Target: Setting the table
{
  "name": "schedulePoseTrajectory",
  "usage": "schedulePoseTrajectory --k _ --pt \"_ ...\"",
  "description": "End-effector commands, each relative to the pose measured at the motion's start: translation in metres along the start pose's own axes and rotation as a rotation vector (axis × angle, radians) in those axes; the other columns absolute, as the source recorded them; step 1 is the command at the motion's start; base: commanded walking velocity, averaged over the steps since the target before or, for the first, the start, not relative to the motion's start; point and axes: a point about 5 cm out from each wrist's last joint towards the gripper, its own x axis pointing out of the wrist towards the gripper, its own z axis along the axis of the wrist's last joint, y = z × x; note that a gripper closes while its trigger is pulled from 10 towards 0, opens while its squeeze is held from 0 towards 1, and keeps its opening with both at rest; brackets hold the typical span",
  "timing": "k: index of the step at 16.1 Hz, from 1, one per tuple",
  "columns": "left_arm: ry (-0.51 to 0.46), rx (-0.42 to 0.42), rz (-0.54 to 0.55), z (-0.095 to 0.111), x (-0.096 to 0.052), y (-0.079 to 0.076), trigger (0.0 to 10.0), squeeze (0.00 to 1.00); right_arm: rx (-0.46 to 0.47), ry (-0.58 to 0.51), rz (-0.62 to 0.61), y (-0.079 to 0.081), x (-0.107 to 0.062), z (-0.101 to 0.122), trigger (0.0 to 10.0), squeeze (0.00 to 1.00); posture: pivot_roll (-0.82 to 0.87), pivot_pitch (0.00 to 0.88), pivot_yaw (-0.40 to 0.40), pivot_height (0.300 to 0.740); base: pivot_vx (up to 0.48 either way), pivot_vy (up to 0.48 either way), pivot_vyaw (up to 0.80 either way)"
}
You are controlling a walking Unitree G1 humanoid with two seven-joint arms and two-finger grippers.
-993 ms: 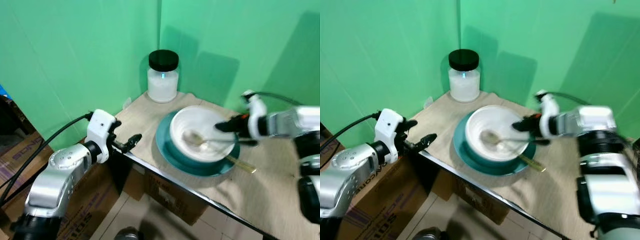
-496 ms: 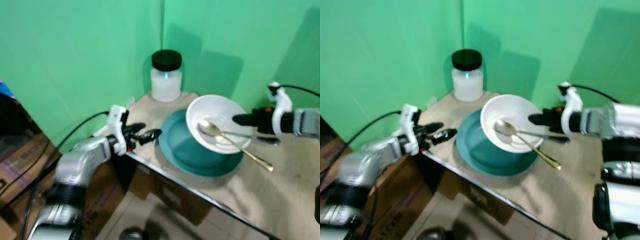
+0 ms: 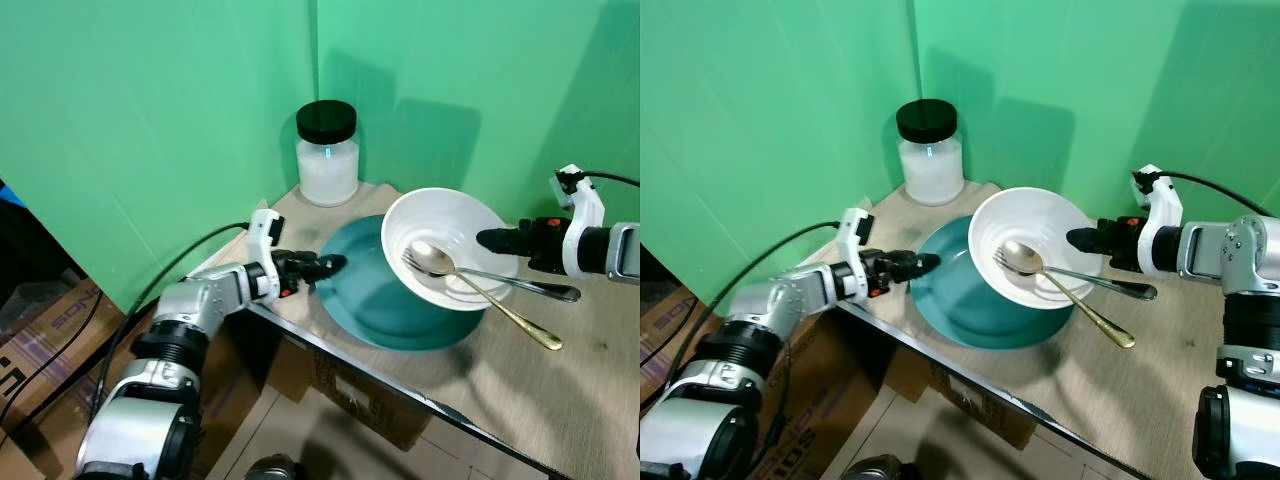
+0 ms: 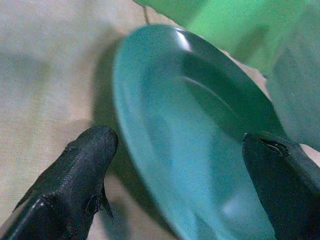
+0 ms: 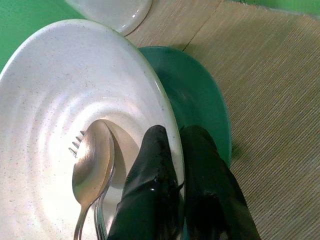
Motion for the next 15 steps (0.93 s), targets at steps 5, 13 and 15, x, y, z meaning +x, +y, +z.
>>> schedulePoseTrajectory --k 5,13,15 --pt "0.083 0.016 0.003 -0.015 0.015 -0.002 4.2 0.0 -0.018 -0.035 0.032 0.009 -0.002 0.004 0.0 0.0 -0.03 0.0 0.096 0.74 0.0 0.0 0.0" --pt "-0.043 -0.068 0.039 -0.01 0.02 0.003 0.0 0.0 -0.032 -0.037 0.046 0.016 0.003 0.005 0.0 0.0 -0.02 0.0 0.08 0.74 0.0 0.0 0.0" --pt "-0.036 -0.057 -0.006 -0.01 0.022 0.0 0.0 0.0 -0.036 -0.035 0.046 0.016 0.003 0.005 0.0 0.0 -0.03 0.0 0.079 0.74 0.0 0.0 0.0"
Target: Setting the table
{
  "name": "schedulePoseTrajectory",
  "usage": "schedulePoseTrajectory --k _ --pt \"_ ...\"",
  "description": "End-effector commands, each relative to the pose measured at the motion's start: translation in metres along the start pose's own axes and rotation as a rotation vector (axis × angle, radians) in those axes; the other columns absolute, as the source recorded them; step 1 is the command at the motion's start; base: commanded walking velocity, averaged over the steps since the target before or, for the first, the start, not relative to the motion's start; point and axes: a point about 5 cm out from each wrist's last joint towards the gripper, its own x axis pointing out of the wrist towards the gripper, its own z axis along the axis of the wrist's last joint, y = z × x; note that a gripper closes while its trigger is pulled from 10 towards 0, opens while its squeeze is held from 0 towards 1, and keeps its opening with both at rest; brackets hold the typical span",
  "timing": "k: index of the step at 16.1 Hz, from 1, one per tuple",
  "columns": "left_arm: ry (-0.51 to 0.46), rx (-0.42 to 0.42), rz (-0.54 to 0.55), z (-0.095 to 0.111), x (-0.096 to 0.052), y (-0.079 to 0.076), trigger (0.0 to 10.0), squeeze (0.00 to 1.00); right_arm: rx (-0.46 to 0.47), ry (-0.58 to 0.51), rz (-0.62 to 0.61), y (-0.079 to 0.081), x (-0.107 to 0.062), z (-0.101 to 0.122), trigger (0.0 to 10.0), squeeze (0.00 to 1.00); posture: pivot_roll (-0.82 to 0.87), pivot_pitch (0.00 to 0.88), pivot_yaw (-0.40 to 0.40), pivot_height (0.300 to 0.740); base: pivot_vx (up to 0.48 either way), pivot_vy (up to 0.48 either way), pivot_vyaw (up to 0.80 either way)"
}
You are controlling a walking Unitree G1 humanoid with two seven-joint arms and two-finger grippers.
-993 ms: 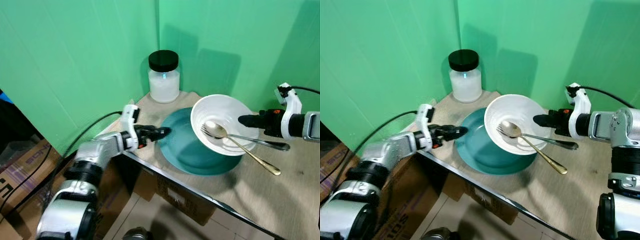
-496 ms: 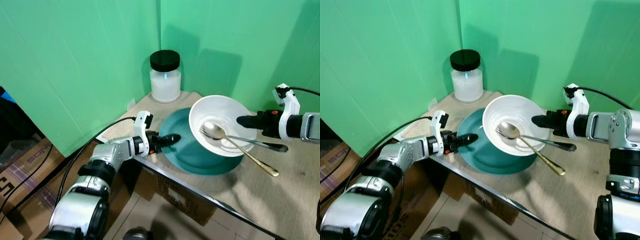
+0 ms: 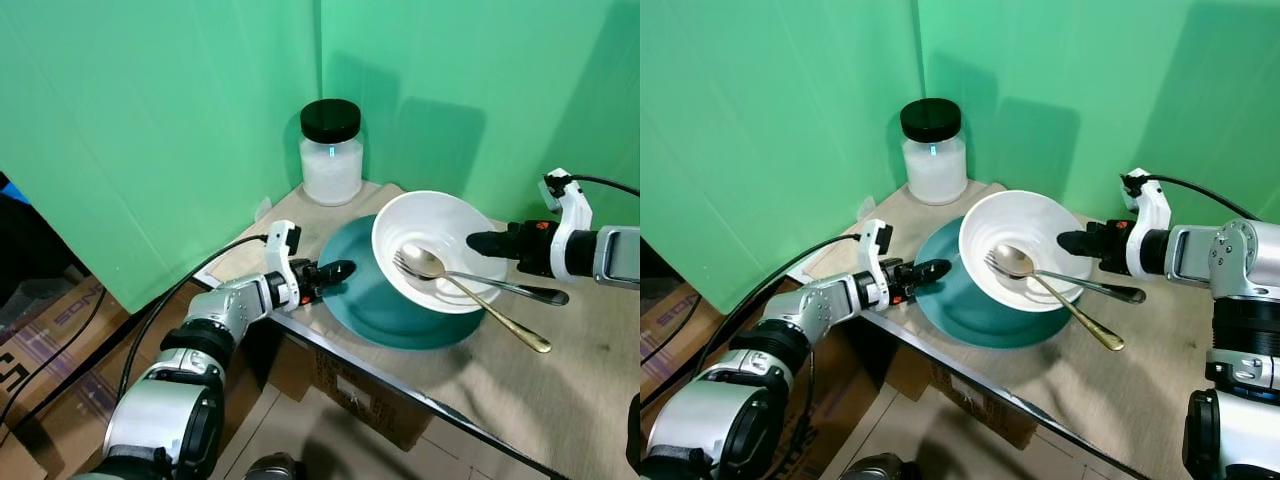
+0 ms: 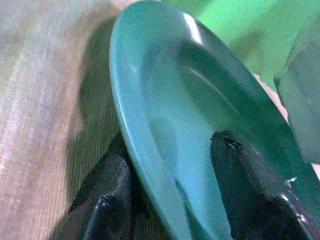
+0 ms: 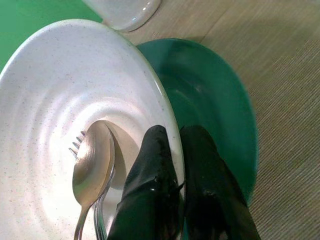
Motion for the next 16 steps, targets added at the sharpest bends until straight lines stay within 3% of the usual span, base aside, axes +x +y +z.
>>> schedulePoseTrajectory --k 1,8,16 --pt "-0.004 0.027 -0.017 0.008 0.001 -0.002 0.0 0.0 -0.036 -0.039 0.024 0.008 -0.004 0.009 0.0 0.0 -0.02 0.0 0.077 0.74 0.0 0.0 0.0" --pt "0.046 0.069 -0.05 0.004 0.0 -0.002 0.0 0.0 -0.04 -0.04 0.019 0.007 -0.006 0.009 0.0 0.0 -0.03 0.0 0.079 0.74 0.0 0.0 0.0" --pt "-0.008 0.104 -0.049 0.016 -0.004 -0.001 0.0 0.0 -0.032 -0.084 0.028 0.008 -0.014 0.016 0.0 0.0 -0.03 0.0 0.082 0.74 0.0 0.0 0.0"
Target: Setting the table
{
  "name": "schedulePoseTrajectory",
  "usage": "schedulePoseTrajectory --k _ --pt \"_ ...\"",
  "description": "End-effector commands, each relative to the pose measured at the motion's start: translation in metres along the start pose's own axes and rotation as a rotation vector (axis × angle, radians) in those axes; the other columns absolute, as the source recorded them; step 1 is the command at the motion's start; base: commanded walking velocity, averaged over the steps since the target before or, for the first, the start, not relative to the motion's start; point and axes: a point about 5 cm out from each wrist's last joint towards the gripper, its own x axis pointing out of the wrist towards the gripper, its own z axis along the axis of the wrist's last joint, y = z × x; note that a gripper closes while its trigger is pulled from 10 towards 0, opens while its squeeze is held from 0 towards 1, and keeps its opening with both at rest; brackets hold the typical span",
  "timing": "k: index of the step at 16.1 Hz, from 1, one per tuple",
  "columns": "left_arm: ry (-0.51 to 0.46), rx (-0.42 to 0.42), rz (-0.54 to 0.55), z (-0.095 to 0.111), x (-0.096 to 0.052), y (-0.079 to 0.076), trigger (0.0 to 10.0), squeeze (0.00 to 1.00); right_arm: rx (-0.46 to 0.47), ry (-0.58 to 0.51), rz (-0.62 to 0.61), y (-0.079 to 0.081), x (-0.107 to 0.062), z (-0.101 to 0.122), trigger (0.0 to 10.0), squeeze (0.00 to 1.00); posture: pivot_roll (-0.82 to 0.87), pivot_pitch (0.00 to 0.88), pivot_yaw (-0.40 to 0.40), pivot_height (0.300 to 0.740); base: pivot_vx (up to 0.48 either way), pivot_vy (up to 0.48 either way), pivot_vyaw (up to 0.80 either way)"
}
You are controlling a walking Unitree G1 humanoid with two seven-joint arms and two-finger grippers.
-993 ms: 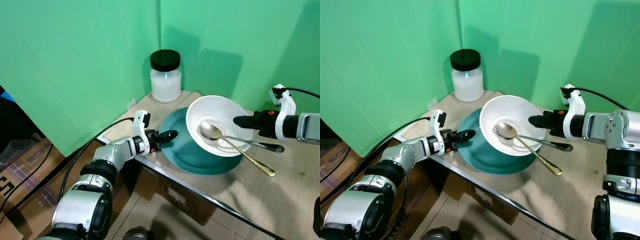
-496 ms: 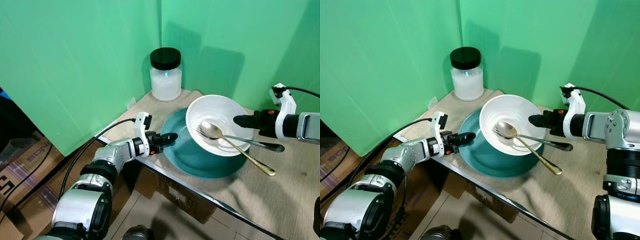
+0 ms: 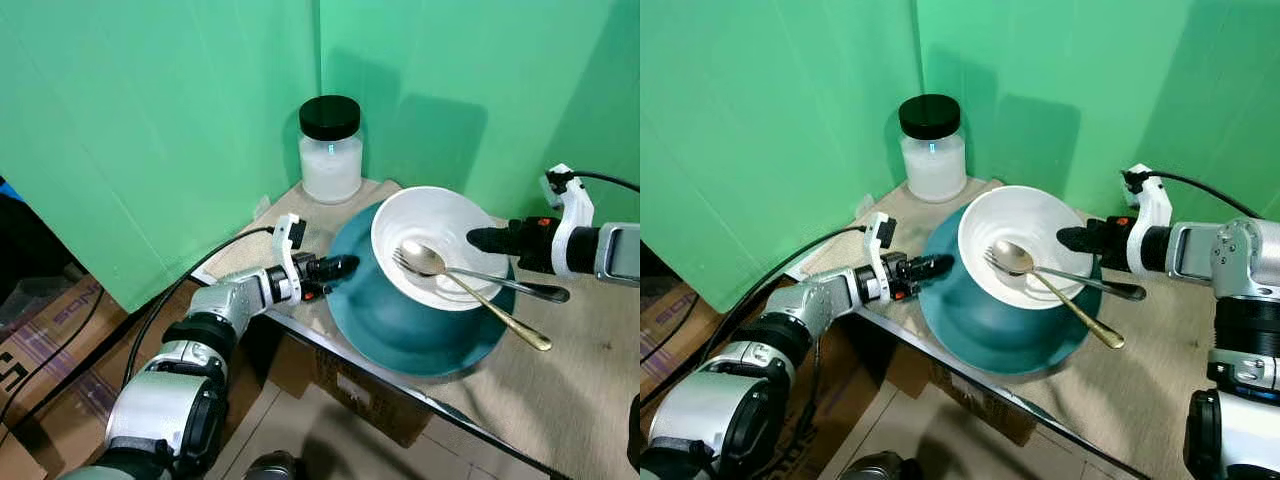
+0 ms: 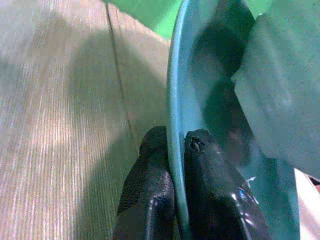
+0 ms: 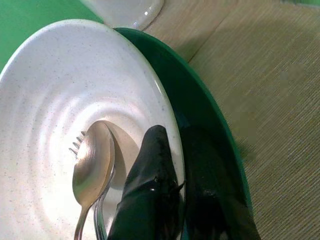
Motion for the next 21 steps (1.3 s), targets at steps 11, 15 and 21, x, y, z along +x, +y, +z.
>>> schedulePoseTrajectory --k 11,15,21 --pt "-0.326 0.164 0.232 0.052 -0.069 0.01 0.0 0.0 0.027 -0.213 -0.04 -0.015 -0.059 0.031 0.0 0.0 -0.01 0.0 0.071 0.74 0.0 0.0 0.0" --pt "-0.405 0.384 0.311 0.084 -0.1 -0.021 0.0 0.0 0.052 -0.164 -0.082 -0.026 -0.055 0.013 0.0 0.0 0.01 0.0 0.055 0.74 0.0 0.0 0.0" --pt "-0.557 0.721 0.379 0.15 -0.111 -0.084 0.0 0.0 0.03 -0.037 -0.137 -0.026 -0.017 -0.018 1.8 0.0 0.03 0.0 0.044 0.74 0.0 0.0 0.0"
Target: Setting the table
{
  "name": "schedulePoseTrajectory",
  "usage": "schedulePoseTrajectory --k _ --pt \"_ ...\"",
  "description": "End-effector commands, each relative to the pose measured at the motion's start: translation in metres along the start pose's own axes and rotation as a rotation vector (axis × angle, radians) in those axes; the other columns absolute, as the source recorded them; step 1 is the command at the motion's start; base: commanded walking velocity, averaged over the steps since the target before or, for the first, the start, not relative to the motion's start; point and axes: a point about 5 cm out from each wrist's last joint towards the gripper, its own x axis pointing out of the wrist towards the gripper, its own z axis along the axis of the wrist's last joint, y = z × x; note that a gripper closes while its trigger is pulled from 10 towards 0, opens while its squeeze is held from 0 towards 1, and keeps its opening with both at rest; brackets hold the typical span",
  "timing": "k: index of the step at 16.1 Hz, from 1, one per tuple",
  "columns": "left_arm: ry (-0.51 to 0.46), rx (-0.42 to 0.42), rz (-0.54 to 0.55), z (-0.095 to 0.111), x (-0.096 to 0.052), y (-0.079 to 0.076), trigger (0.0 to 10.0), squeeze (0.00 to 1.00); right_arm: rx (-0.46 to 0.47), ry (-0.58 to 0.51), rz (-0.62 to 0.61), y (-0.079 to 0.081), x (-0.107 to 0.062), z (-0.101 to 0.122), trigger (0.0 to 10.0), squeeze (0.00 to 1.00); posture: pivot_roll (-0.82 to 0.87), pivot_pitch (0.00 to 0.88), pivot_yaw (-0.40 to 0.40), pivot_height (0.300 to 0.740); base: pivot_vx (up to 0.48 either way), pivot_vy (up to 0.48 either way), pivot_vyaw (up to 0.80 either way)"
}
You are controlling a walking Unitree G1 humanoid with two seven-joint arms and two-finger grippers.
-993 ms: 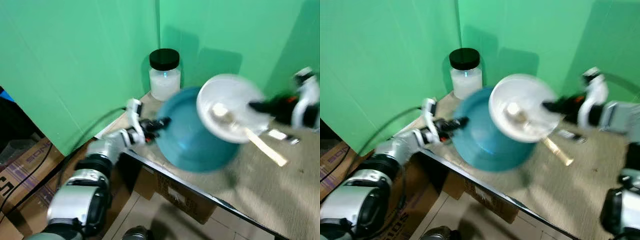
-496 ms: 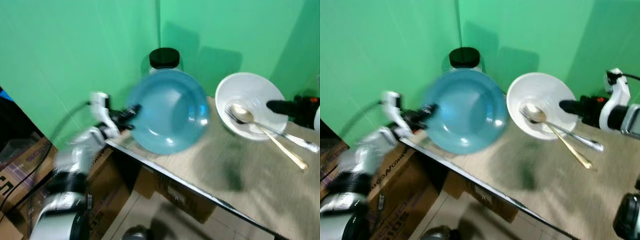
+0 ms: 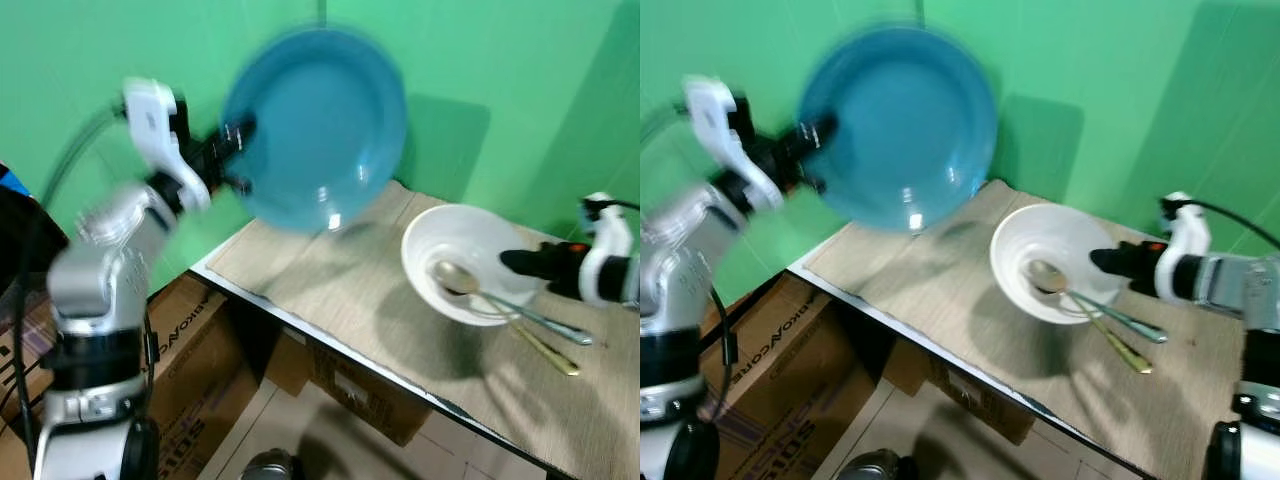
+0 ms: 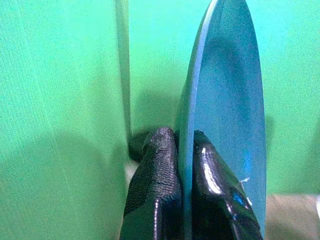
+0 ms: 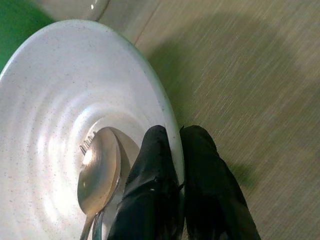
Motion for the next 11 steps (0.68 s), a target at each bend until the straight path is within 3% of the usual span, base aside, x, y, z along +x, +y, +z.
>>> schedulePoseTrajectory --k 1,2,7,8,9,11 --pt "-0.032 0.051 0.009 0.014 0.001 -0.001 0.0 0.0 -0.057 -0.016 -0.006 0.007 -0.001 0.004 3.9 0.0 0.03 0.0 0.044 0.74 0.0 0.0 0.0" --pt "-0.057 0.071 0.017 0.024 0.004 -0.002 0.0 0.0 -0.076 0.013 -0.005 0.011 0.003 0.001 10.0 0.0 0.02 0.0 0.044 0.74 0.0 0.0 0.0" --pt "-0.078 0.071 -0.009 0.033 0.007 -0.013 0.0 0.0 -0.112 0.068 -0.042 0.014 0.007 -0.005 10.0 0.0 0.02 0.0 0.043 0.74 0.0 0.0 0.0" --pt "-0.081 0.057 -0.009 0.033 0.008 -0.016 0.0 0.0 -0.121 0.081 -0.05 0.015 0.008 -0.008 10.0 0.27 0.02 0.0 0.042 0.74 0.0 0.0 0.0" --pt "-0.088 0.046 -0.013 0.034 0.009 -0.017 0.0 0.0 -0.136 0.09 -0.06 0.014 0.009 -0.01 10.0 0.64 0.02 0.0 0.043 0.74 0.0 0.0 0.0" --pt "-0.097 0.037 0.009 0.034 0.011 -0.016 0.0 0.0 -0.151 0.089 -0.071 0.014 0.012 -0.012 10.0 0.82 0.02 0.0 0.047 0.74 0.0 0.0 0.0"
